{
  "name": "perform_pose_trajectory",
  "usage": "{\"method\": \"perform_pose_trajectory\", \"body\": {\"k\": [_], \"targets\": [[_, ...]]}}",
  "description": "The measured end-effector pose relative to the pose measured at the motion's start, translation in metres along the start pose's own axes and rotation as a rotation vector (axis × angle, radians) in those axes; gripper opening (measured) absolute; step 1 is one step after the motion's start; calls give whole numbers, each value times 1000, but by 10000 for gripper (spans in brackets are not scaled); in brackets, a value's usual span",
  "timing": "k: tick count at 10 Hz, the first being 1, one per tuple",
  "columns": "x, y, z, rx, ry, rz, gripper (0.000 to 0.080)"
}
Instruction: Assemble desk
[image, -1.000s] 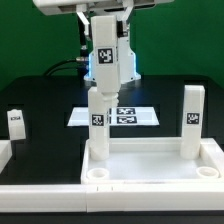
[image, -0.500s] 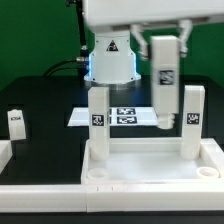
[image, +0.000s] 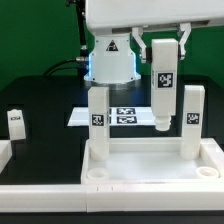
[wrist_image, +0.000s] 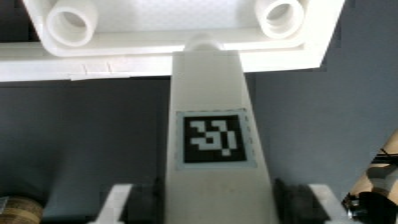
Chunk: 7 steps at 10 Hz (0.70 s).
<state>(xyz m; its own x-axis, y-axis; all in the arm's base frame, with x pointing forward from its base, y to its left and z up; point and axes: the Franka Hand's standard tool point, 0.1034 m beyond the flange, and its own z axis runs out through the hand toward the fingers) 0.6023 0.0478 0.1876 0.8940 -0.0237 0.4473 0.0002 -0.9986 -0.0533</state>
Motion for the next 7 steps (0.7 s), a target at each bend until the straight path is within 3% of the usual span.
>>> {"method": "perform_pose_trajectory", "body": {"k": [1,2,3,7], "targets": [[-1,-16,7,3,7,-11,284],[-5,-33,26,5,-1,-57,284],[-5,-38,37,5,-7,-72,284],[-6,-41,37,8,-5,-62,285]]}}
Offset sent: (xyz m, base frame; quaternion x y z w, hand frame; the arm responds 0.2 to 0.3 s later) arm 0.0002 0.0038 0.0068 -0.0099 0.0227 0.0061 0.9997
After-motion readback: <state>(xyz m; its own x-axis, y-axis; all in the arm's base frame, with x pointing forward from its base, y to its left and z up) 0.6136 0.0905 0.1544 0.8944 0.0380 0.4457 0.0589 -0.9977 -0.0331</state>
